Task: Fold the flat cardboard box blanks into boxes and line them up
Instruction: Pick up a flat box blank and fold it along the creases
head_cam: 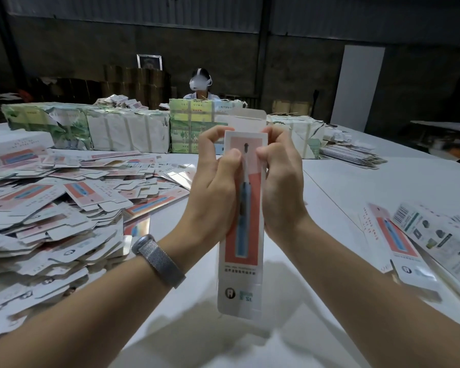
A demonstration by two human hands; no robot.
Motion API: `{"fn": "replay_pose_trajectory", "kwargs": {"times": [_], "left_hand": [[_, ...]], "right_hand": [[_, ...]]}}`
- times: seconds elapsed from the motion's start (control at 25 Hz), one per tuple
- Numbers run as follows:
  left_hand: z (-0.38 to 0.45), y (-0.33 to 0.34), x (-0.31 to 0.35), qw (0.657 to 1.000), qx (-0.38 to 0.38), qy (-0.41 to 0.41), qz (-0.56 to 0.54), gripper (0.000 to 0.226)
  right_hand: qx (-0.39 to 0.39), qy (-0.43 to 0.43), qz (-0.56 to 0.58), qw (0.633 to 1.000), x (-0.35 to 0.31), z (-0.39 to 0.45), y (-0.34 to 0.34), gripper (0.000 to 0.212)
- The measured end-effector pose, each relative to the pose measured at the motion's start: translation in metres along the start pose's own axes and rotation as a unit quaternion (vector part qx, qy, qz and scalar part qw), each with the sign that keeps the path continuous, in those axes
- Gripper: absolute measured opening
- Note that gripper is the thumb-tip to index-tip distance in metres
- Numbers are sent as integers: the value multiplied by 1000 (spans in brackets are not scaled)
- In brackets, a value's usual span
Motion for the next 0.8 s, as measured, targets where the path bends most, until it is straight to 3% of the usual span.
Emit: {"fn": "replay_pose_trajectory", "kwargs": {"times": [0.2, 0.32, 0.36, 0.48, 0.72, 0.8], "left_hand": [[-2, -1, -6, 1000, -13, -13, -12, 22], [-5, -4, -11, 999, -17, -16, -36, 11], [-7, -5, -12, 999, -20, -19, -31, 11], [-7, -7, -13, 1000, -16, -17, -16, 15], [-3, -12, -22, 1000, -18, -8, -8, 21], [-1, -14, -22, 1000, -14, 2, 8, 21]], "right_hand": [[26, -28, -35, 999, -2, 5, -6, 7], [13, -43, -32, 998, -3, 7, -9, 30], [5, -38, -29, 999, -3, 7, -8, 32], [-18, -20, -17, 1000, -2, 5, -6, 14], [-1, 52, -37, 998, 6, 6, -4, 14], [-1, 82, -49, 995, 9, 6, -3, 27]]}}
Point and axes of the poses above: each hand's wrist, its own z-axis towards the middle knuckle, its own y-axis out of the palm, x = y × z, the point moved 2 cm from there along z, towards the middle knuckle, and after that the axes turned 3 degrees about -z, right-handed, at the moved point
